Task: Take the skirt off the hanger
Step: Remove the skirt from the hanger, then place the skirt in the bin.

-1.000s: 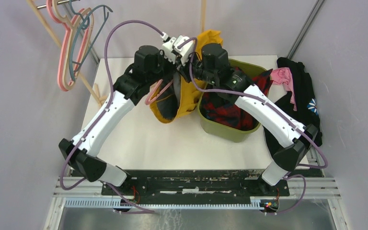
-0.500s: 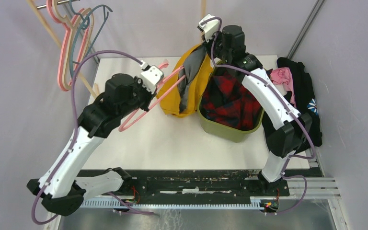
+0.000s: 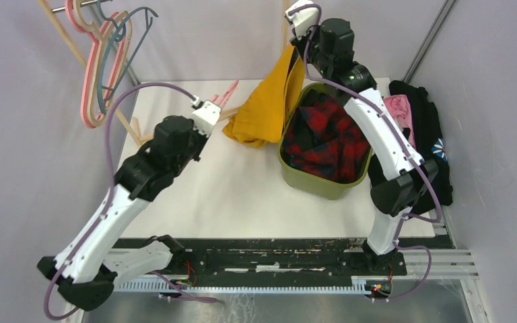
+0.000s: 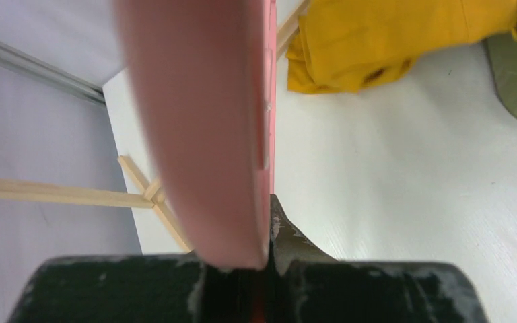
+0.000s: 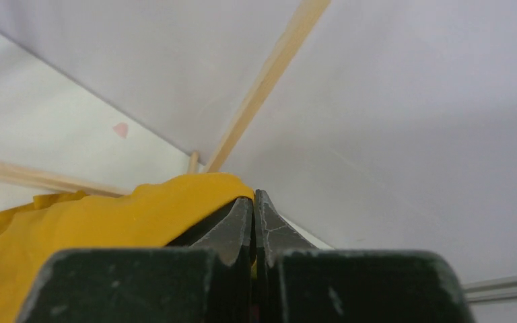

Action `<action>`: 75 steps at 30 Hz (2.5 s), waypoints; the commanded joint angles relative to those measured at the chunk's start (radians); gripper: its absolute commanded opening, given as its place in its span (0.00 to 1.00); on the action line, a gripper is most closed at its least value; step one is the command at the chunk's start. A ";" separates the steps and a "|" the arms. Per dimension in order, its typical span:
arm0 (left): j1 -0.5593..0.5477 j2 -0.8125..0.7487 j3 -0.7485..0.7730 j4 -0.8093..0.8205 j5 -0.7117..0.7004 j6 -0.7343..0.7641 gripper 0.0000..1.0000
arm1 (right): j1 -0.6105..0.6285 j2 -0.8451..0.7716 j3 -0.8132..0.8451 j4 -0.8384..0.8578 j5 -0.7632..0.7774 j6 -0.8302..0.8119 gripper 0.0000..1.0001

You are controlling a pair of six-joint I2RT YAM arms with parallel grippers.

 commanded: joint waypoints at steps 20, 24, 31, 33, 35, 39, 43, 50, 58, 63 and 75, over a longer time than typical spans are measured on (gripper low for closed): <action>0.038 0.294 0.018 0.324 0.180 0.086 0.03 | -0.012 -0.622 -0.015 -0.033 0.090 0.075 0.01; 0.037 0.290 0.006 0.328 0.187 0.083 0.03 | -0.012 -0.614 -0.032 -0.063 0.080 0.109 0.01; 0.038 0.277 0.012 0.320 0.180 0.073 0.03 | -0.012 -0.619 -0.317 -0.055 0.053 0.252 0.01; 0.038 0.273 0.020 0.313 0.170 0.072 0.03 | -0.012 -0.619 -0.419 -0.032 0.069 0.298 0.01; 0.039 0.267 0.026 0.307 0.164 0.075 0.03 | -0.013 -0.620 -0.515 -0.005 0.118 0.317 0.01; 0.040 0.262 0.028 0.302 0.150 0.091 0.03 | -0.033 -0.600 -0.604 -0.010 0.230 0.306 0.01; 0.042 0.263 0.032 0.299 0.141 0.098 0.03 | -0.060 -0.556 -0.631 -0.071 0.155 0.361 0.01; 0.060 0.267 0.043 0.294 0.117 0.110 0.03 | -0.056 -0.593 -0.952 -0.089 -0.053 0.717 0.01; 0.071 0.300 0.084 0.274 0.091 0.120 0.03 | -0.060 -0.406 -1.034 0.001 -0.052 0.844 0.01; 0.074 0.319 0.127 0.247 0.094 0.093 0.03 | -0.174 -0.064 -0.774 -0.087 0.080 0.821 0.01; 0.089 0.282 0.126 0.194 0.020 0.055 0.03 | -0.356 0.227 -0.389 -0.238 0.089 0.782 0.15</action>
